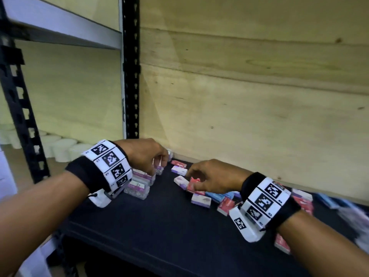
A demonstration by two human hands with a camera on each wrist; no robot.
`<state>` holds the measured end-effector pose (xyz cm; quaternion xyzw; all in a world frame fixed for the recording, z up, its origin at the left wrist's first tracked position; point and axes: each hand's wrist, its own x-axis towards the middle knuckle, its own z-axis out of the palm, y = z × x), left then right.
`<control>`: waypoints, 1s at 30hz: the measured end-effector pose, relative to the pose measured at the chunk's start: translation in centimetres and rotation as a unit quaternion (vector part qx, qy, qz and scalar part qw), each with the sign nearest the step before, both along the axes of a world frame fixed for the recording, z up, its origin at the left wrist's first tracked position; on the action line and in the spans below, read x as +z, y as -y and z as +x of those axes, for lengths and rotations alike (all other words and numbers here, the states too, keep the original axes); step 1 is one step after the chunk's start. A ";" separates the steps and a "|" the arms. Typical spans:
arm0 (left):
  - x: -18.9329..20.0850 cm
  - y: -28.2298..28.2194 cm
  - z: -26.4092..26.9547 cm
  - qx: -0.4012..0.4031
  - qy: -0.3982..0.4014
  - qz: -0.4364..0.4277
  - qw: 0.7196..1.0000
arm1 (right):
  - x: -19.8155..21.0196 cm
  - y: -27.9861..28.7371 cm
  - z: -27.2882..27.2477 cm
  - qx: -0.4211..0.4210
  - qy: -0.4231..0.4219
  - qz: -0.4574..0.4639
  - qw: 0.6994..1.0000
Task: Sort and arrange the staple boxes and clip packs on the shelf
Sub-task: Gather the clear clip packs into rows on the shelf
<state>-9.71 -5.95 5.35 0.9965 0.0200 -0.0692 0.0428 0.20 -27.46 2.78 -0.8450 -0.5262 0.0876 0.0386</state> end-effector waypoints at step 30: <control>-3.0 27.5 17.4 -0.281 -0.033 -0.019 0.959 | 0.6 33.6 9.9 -0.396 0.012 -0.033 0.918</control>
